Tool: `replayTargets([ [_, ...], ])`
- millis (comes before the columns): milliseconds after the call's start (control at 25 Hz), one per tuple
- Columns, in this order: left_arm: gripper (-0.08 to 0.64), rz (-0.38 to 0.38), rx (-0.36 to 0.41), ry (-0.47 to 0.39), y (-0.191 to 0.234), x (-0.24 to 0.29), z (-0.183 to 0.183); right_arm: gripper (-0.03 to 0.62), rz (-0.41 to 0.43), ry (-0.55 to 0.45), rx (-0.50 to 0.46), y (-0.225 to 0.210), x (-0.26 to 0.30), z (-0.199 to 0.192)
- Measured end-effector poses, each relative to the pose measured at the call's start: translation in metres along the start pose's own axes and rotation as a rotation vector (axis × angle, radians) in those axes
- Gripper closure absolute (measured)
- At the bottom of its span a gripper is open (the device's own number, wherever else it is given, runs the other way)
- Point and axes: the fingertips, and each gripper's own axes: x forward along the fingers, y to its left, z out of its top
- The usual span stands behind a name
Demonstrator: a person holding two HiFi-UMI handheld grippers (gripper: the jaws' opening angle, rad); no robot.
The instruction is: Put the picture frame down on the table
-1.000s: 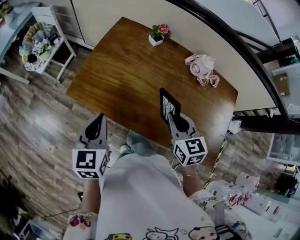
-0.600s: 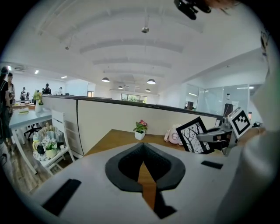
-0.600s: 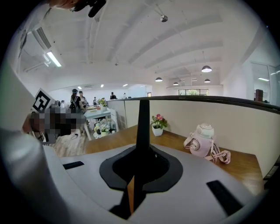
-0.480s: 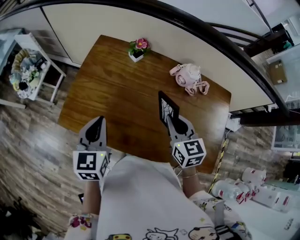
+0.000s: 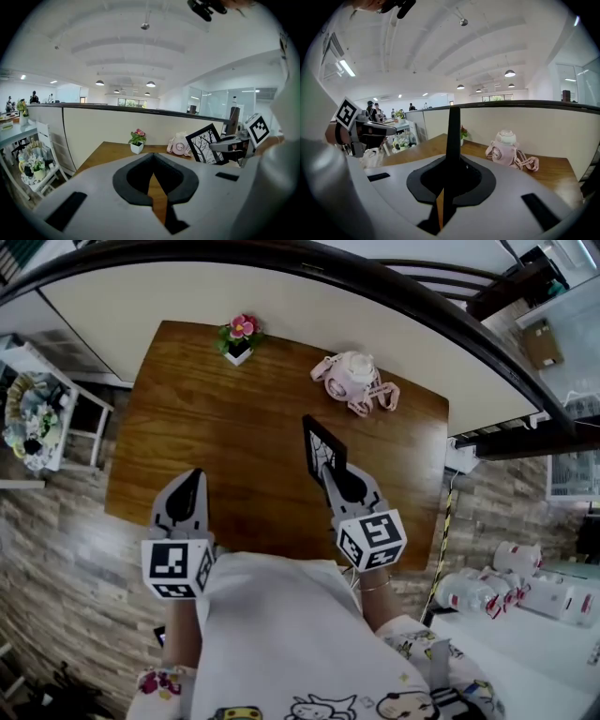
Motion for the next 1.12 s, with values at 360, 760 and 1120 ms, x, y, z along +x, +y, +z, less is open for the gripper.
replayTargets([
  [360,0.557,-0.145,0.053,0.009,-0.004,0.030,0.015,0.571,-0.117,-0.011,0.048,-0.004,-0.005,0.005],
  [760,0.557,-0.259,0.107,0.013,-0.006,0.062,0.031,0.571,-0.235,-0.026,0.102,-0.013,-0.010,0.009],
  [1120,0.557,-0.292,0.118,0.028,-0.013,0.076,0.030,0.571,-0.255,-0.013,0.115,-0.022,-0.009,0.006],
])
